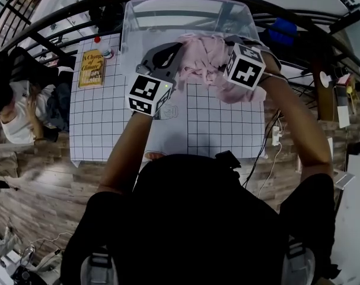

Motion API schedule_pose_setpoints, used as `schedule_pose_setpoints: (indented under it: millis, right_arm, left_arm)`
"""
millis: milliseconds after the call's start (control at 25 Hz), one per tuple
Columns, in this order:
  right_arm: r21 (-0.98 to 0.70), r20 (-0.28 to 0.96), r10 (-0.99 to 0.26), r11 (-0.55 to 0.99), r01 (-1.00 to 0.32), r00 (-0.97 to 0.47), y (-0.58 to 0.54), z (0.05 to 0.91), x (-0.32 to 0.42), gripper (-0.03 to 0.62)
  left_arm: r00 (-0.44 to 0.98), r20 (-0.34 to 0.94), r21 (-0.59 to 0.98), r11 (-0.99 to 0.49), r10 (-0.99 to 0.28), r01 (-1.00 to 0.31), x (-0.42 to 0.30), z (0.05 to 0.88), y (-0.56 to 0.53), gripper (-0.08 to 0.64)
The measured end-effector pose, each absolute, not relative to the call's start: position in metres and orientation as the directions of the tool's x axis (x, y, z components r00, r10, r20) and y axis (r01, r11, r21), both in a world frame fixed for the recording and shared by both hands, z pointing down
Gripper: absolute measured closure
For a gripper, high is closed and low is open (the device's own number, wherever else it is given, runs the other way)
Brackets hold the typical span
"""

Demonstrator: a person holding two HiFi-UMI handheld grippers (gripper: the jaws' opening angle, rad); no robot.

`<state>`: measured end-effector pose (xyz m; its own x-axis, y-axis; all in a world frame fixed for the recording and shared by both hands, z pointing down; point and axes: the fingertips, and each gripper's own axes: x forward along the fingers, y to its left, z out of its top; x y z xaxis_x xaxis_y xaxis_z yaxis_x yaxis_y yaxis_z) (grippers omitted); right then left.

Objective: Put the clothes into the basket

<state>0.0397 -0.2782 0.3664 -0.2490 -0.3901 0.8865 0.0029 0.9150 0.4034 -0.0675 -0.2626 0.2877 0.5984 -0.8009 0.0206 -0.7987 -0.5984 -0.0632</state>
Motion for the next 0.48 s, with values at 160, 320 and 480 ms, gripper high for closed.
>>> schedule_pose_setpoints:
  millis: [160,320,480]
  right_arm:
    - [0.420,0.875,-0.407,0.908,-0.006,-0.261,-0.293,0.357,0.037,0.290]
    - [0.444,0.864,-0.428,0.896,0.001,-0.264,-0.311,0.348,0.034,0.290]
    - [0.470,0.852,-0.451,0.883,0.008,-0.267,-0.329,0.340,0.030,0.290]
  left_arm:
    - [0.598,0.007,-0.076,-0.597,-0.802,-0.799,-0.066,0.278,-0.275,0.558]
    - [0.592,-0.002,-0.083,-0.589,-0.806,-0.804,-0.067,0.271,-0.289,0.558]
    - [0.585,-0.008,-0.091,-0.582,-0.811,-0.808,-0.071,0.267,-0.302,0.558]
